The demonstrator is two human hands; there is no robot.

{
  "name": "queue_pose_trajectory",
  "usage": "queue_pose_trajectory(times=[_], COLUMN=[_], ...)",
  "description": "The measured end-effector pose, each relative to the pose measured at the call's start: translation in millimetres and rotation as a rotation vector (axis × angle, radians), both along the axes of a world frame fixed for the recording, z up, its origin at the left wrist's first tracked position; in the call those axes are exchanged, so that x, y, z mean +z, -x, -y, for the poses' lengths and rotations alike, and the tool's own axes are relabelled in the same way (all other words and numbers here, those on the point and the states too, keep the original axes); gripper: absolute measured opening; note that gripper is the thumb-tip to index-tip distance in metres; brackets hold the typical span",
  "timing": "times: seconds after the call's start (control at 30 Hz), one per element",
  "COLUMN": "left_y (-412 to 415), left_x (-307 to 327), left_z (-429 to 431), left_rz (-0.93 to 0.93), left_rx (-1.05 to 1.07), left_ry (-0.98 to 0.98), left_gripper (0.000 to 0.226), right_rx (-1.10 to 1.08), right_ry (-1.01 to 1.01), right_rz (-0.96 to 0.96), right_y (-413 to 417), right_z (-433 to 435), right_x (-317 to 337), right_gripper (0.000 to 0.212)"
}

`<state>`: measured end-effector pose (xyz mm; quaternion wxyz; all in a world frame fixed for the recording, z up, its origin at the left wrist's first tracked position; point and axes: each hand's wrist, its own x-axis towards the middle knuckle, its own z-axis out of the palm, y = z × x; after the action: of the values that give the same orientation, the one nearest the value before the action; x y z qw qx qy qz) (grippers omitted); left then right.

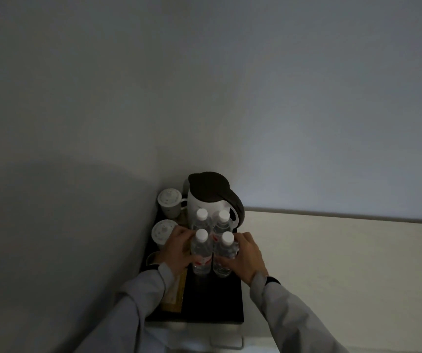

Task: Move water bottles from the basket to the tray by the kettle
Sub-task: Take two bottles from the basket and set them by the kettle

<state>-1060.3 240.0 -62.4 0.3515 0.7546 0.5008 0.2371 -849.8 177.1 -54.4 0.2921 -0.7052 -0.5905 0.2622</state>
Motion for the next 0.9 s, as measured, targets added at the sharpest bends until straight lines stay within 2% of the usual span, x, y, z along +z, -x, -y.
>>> queue_pose_trajectory(times=[0.13, 0.27, 0.4, 0.6, 0.77, 0.9], left_y=[1, -1, 0, 0, -2, -9], left_x=[-4, -13, -18, -23, -24, -22], left_z=[0, 5, 3, -2, 2, 2], left_rz=[0.031, 0.093, 0.093, 0.078, 0.114, 0.115], left_rx=[0.007, 0.081, 0.082, 0.073, 0.085, 0.127], left_ry=[0.005, 0.026, 0.035, 0.062, 0.052, 0.041], left_gripper=[0.067, 0.064, 0.061, 0.064, 0.063, 0.057], right_rx=[0.028, 0.004, 0.073, 0.114, 0.089, 0.048], right_ry=[-0.002, -0.03, -0.065, -0.081, -0.076, -0.073], right_rz=[-0.01, -0.06, -0.075, -0.217, -0.161, -0.183], right_y=[-5, -6, -8, -12, -14, -12], right_z=[-4, -4, -6, -9, -9, -10], right_x=[-3, -8, -13, -17, -22, -23], right_gripper=[0.058, 0.06, 0.057, 0.058, 0.065, 0.057])
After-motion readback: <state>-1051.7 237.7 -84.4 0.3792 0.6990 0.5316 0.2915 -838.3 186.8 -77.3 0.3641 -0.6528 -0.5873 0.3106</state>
